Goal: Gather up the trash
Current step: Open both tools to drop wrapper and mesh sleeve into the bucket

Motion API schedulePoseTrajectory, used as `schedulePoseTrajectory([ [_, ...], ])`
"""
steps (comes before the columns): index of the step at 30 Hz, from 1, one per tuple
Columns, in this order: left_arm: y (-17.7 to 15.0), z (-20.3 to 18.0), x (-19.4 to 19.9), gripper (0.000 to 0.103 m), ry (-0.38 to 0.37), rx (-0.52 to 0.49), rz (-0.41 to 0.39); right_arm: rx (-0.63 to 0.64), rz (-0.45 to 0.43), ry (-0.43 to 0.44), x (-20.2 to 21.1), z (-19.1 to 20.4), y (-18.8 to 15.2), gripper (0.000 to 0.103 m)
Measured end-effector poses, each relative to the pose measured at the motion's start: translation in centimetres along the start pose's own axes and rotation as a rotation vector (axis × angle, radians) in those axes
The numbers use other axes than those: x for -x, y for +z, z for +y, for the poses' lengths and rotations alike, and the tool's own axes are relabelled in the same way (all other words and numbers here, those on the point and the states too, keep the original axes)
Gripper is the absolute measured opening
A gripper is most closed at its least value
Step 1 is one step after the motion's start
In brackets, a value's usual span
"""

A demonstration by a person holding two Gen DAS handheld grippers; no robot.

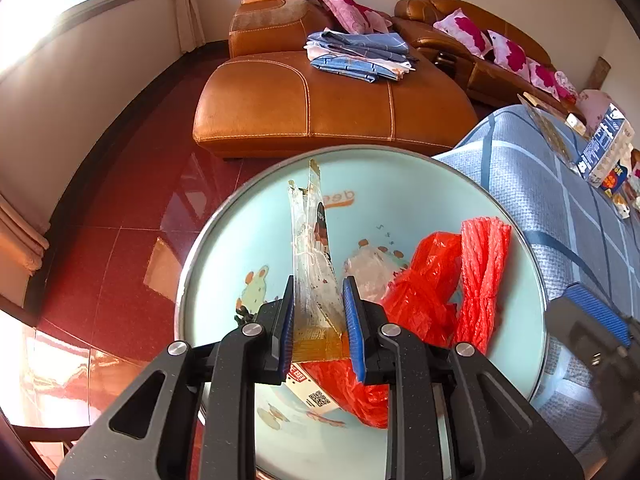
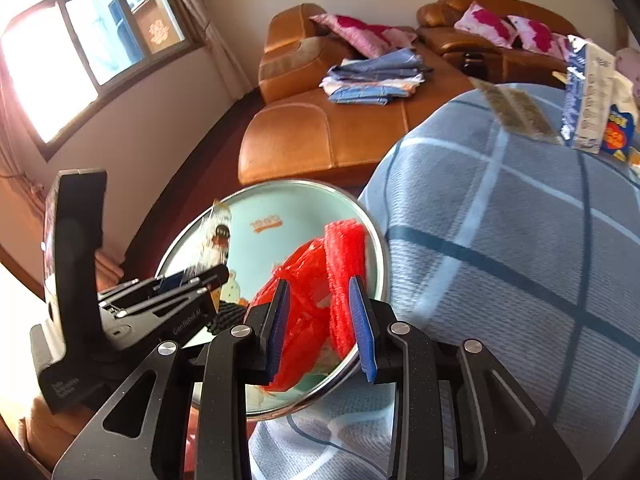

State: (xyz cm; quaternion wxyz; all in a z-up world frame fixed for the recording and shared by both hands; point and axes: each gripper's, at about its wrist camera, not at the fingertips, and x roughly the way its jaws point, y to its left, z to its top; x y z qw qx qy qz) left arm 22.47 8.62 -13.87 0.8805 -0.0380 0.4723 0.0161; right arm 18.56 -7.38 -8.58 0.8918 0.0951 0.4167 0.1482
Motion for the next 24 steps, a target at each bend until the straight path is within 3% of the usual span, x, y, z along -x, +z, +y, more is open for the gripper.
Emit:
schedulePoseTrajectory([
  [13,0.1,-1.1,-0.9,0.025,0.029,-0.051,0.016,-0.088,-0.076,-0.027,3.5,-1.3,-0.1,0.031],
  [15,0.1,-1.2,-0.9,0.03,0.034,-0.056,0.019,-0.098,-0.077,-0.023,3.8,-1.3,-0.2,0.033],
  [17,0.0,-1.3,-0.7,0.058,0.041,-0.051,0.013,-0.11,-0.076,-0.022,3.8,-1.4,-0.2,0.038],
  [24,0.1,-1.1,0.3,0.076,0.04,-0.042,-0.008,-0.146,-0.084,-0.022,4.5,-1.8,-0.6,0.041],
])
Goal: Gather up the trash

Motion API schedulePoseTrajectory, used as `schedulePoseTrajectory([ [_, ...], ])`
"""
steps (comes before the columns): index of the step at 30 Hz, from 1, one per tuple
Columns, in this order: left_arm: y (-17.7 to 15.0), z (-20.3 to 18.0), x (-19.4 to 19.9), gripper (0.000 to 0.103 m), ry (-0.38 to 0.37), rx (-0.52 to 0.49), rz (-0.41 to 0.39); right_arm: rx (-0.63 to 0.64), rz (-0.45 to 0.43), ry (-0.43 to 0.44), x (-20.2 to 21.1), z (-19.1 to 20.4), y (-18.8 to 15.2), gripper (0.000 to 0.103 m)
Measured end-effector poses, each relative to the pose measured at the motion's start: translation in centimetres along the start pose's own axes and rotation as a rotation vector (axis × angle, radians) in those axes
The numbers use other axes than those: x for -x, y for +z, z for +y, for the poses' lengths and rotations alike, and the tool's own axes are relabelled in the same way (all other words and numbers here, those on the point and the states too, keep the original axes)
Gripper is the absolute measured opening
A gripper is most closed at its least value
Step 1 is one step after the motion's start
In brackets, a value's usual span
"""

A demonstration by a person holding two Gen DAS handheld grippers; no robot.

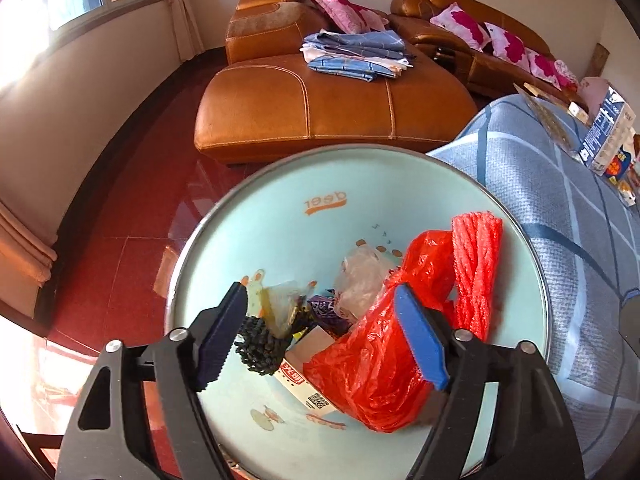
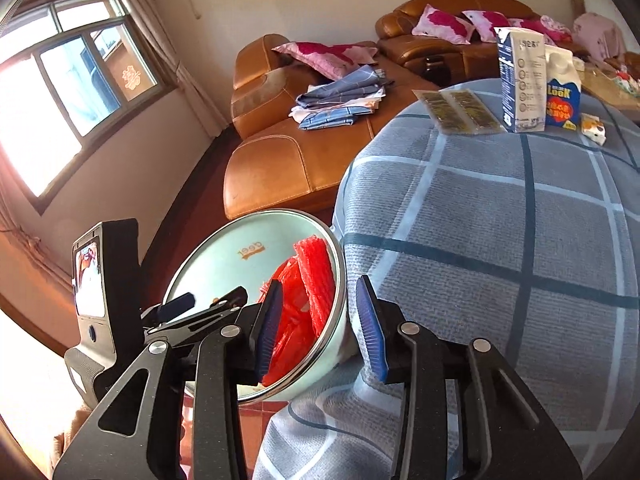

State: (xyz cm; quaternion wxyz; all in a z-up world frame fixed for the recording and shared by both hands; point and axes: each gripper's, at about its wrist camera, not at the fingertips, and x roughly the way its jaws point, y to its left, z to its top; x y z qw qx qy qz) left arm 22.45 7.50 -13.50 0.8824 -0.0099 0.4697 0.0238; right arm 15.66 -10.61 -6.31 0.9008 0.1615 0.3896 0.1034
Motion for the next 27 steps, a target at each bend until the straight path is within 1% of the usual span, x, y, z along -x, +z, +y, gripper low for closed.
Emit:
schedulePoseTrajectory([
  [2,0.1,0.0,0.0,0.082,-0.003,-0.002,0.005,-0.003,-0.011,-0.008,0.4,-0.1,0.0,0.048],
  [6,0.0,0.3,0.4,0.086,-0.005,0.017,0.02,-0.021,-0.014,-0.004,0.7,-0.3,0.1,0.055],
  [8,-0.2,0.7,1.0,0.092,0.0,0.028,0.014,-0.03,-0.018,-0.007,0.8,-0.4,0.0,0.062],
  [9,-0.4,0.8,1.4,0.093,0.007,0.03,0.008,-0.036,-0.018,-0.008,0.8,-0.5,0.0,0.065],
  [10,-0.7,1.0,1.8,0.095,0.022,0.034,0.004,-0.042,-0.016,-0.008,0.8,-0.5,-0.1,0.07],
  [12,-1.3,1.6,2.5,0.096,0.062,0.049,-0.006,-0.049,-0.006,-0.001,0.6,-0.6,-0.5,0.073],
  [14,-2.2,2.5,3.2,0.097,0.09,0.079,-0.009,-0.052,0.001,0.001,0.5,-0.6,-0.8,0.082],
  [19,-4.1,4.2,4.6,0.097,0.089,0.132,-0.003,-0.041,0.043,0.021,-0.1,0.2,-2.2,0.085],
  [22,-5.4,4.6,5.7,0.097,0.099,0.126,-0.007,-0.02,0.066,0.032,-0.2,1.1,-3.2,0.087],
  [27,-7.3,5.2,6.6,0.097,0.104,0.132,0.015,-0.009,0.072,0.033,0.6,2.0,-4.5,0.087],
])
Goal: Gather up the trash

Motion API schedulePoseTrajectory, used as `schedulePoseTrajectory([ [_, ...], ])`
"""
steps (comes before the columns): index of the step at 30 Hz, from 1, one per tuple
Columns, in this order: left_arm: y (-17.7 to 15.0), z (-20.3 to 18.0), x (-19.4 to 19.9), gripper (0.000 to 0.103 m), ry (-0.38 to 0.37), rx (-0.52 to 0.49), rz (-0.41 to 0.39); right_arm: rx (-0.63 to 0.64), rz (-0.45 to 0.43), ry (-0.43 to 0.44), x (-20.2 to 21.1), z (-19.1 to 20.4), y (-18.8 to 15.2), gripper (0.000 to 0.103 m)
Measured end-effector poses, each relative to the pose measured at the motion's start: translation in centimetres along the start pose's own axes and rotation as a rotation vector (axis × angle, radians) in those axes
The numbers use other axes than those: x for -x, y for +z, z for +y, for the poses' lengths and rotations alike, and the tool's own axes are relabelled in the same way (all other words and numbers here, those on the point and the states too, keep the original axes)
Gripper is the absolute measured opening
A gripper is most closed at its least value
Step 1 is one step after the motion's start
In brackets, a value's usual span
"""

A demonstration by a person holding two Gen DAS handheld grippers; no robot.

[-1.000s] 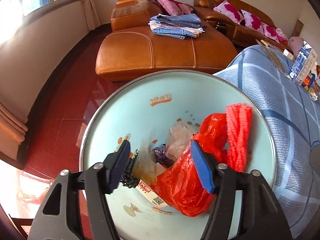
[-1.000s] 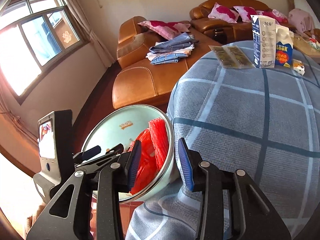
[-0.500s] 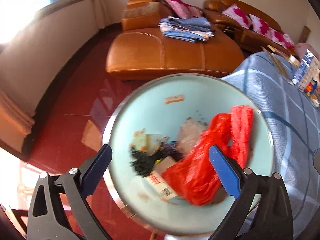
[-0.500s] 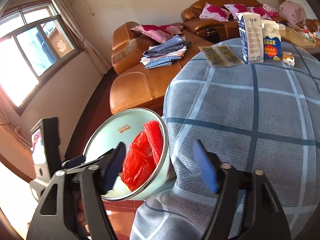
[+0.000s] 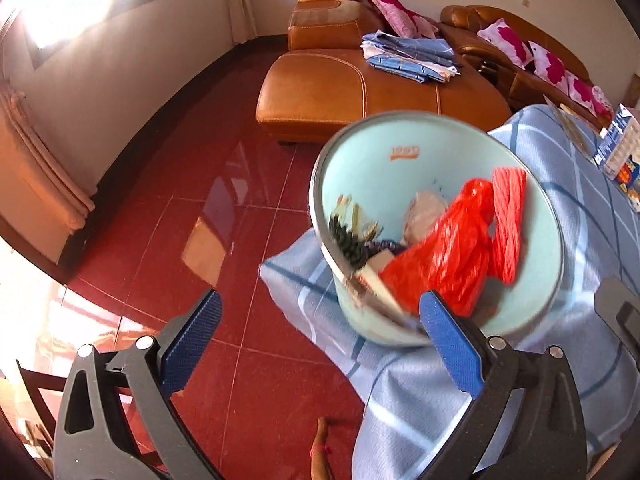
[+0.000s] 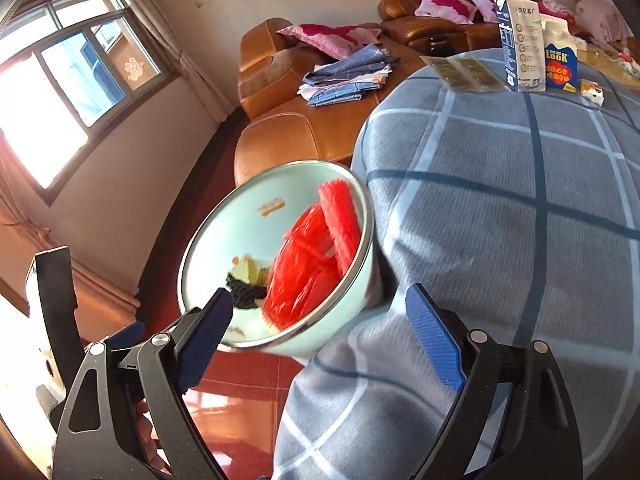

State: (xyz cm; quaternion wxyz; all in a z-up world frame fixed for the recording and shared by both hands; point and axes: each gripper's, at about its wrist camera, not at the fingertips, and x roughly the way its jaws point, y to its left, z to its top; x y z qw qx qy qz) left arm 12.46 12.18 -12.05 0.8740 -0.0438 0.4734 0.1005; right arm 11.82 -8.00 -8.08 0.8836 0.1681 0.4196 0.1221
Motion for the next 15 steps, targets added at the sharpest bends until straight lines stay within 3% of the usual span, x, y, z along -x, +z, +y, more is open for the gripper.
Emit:
schedulePoseTrajectory([
  [8,-2.9,-0.1,2.1,0.097,-0.005,-0.03,-0.012,0.016,-0.015,-0.031,2.1,0.8,-2.3,0.087],
  [15,-3.9,-0.4,5.5,0.097,-0.036,-0.029,-0.064,0.06,-0.089,-0.057,5.9,1.5,-3.4,0.088],
])
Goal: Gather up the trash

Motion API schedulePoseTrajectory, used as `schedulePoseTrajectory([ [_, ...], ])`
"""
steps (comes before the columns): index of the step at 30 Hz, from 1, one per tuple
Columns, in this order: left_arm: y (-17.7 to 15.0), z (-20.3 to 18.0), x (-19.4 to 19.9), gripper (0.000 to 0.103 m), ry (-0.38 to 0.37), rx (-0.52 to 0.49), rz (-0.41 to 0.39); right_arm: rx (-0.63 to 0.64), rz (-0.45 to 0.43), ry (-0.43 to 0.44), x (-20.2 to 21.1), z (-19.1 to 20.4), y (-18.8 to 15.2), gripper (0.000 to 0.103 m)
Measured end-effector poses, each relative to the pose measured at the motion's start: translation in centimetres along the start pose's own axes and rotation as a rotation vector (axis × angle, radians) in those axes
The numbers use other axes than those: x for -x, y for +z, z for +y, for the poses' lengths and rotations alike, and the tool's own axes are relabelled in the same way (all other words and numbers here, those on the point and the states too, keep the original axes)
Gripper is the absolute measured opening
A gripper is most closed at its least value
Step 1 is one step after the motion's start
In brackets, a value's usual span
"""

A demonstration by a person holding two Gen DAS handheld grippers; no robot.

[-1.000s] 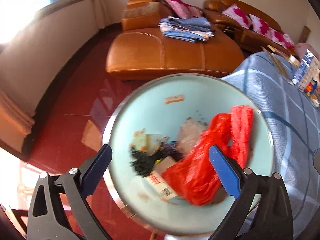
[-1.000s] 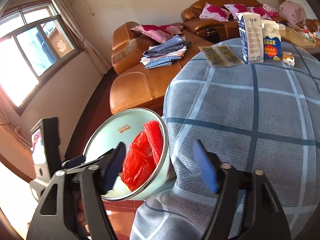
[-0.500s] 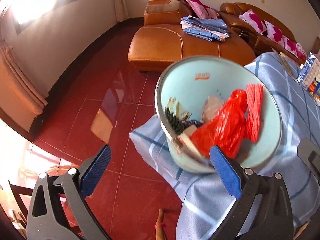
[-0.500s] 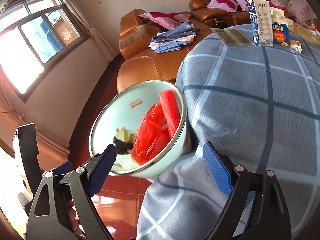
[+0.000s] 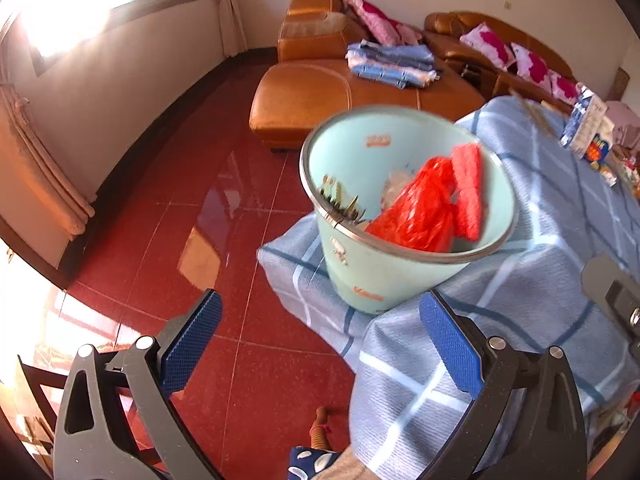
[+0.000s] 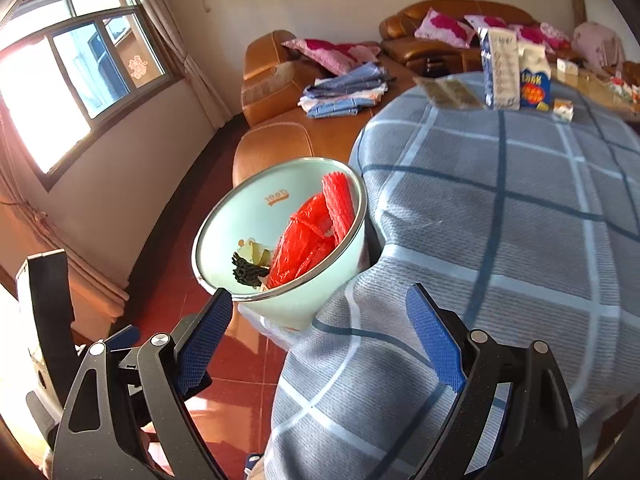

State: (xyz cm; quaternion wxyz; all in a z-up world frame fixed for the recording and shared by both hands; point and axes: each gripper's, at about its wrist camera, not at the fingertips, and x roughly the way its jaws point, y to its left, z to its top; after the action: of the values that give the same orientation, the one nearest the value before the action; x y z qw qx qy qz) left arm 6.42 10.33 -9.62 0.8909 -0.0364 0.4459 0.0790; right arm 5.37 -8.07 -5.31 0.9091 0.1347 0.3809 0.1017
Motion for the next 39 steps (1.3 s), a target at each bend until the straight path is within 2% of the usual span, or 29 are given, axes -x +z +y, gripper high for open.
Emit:
schedulePoseTrajectory([
  [4,0.0,-0.5,2.0,0.097,0.0,-0.007,-0.048,0.007,-0.043,-0.02,2.1,-0.2,0.0,0.09],
  [8,0.1,-0.8,4.0,0.097,-0.046,0.007,-0.086,0.004,-0.104,-0.037,4.6,-0.5,0.2,0.09],
  [23,0.7,-1.4,15.6,0.097,-0.002,-0.034,-0.464,0.066,-0.448,-0.025,14.3,1.2,0.9,0.097],
  [29,0.3,-1.3,18.5,0.097,-0.015,-0.023,-0.553,0.053,-0.558,0.018,17.2,1.5,1.2,0.098],
  [34,0.1,-1.4,19.9,0.097,0.001,-0.031,-0.613,0.061,-0.6,0.036,18.3,1.8,1.0,0.098],
  [39,0.0,-1.5,20.2,0.097,-0.003,-0.034,-0.616,0.057,-0.595,0.042,18.4,1.7,1.0,0.098],
])
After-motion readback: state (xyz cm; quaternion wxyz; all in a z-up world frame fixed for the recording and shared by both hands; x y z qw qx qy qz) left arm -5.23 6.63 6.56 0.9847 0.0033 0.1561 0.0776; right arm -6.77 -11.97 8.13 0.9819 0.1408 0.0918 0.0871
